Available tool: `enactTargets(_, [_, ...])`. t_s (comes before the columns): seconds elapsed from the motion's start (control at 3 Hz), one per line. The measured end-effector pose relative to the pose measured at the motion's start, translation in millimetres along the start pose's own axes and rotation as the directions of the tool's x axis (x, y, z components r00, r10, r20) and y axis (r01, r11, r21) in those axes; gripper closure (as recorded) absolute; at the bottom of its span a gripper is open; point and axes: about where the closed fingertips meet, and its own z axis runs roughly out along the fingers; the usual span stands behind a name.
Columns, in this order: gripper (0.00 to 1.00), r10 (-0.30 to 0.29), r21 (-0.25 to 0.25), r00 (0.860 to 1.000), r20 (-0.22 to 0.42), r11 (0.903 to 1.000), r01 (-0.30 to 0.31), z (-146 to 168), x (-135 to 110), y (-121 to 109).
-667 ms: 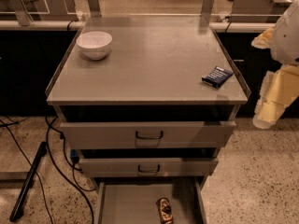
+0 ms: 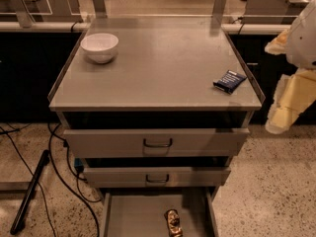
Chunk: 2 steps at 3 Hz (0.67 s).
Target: Pick orange can from bottom drawer and place on counter
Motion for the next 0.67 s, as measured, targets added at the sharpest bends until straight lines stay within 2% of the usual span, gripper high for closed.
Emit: enactTargets(0.67, [0.58, 0.008, 0.003, 1.000, 0.004, 1.0000, -0.008, 2.2, -1.0, 1.6])
